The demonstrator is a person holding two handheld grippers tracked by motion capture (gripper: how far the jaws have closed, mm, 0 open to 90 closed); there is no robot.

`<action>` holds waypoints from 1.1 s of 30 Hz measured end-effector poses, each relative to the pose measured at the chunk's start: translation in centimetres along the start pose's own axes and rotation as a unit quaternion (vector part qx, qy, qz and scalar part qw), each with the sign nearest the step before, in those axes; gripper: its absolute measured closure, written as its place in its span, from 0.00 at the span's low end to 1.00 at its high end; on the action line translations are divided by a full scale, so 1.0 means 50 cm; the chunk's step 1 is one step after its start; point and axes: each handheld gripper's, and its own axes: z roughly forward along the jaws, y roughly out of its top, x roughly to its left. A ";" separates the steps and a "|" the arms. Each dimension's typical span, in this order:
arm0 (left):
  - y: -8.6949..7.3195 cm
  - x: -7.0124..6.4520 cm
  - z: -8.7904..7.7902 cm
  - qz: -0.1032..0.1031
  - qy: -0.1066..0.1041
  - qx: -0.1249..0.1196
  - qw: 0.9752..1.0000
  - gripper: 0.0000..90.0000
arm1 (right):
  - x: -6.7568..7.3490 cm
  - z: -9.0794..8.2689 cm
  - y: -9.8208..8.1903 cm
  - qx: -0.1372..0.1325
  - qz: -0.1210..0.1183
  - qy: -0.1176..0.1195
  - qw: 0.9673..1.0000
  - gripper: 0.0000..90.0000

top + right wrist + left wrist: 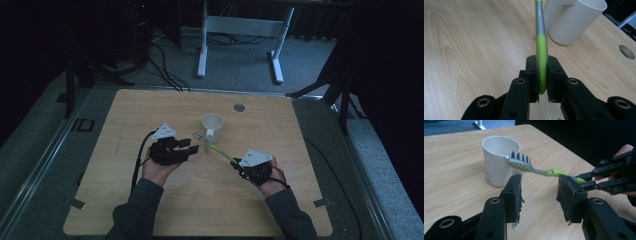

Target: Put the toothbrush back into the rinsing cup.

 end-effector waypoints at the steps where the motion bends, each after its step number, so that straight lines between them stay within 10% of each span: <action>1: 0.000 0.000 0.001 -0.001 0.000 0.000 1.000 0.61 | 0.001 0.000 0.001 -0.002 0.002 0.000 1.000 0.91; 33: 0.013 -0.003 0.015 -0.032 -0.042 -0.026 0.998 0.62 | 0.013 -0.005 0.034 -0.051 0.011 -0.007 0.999 0.91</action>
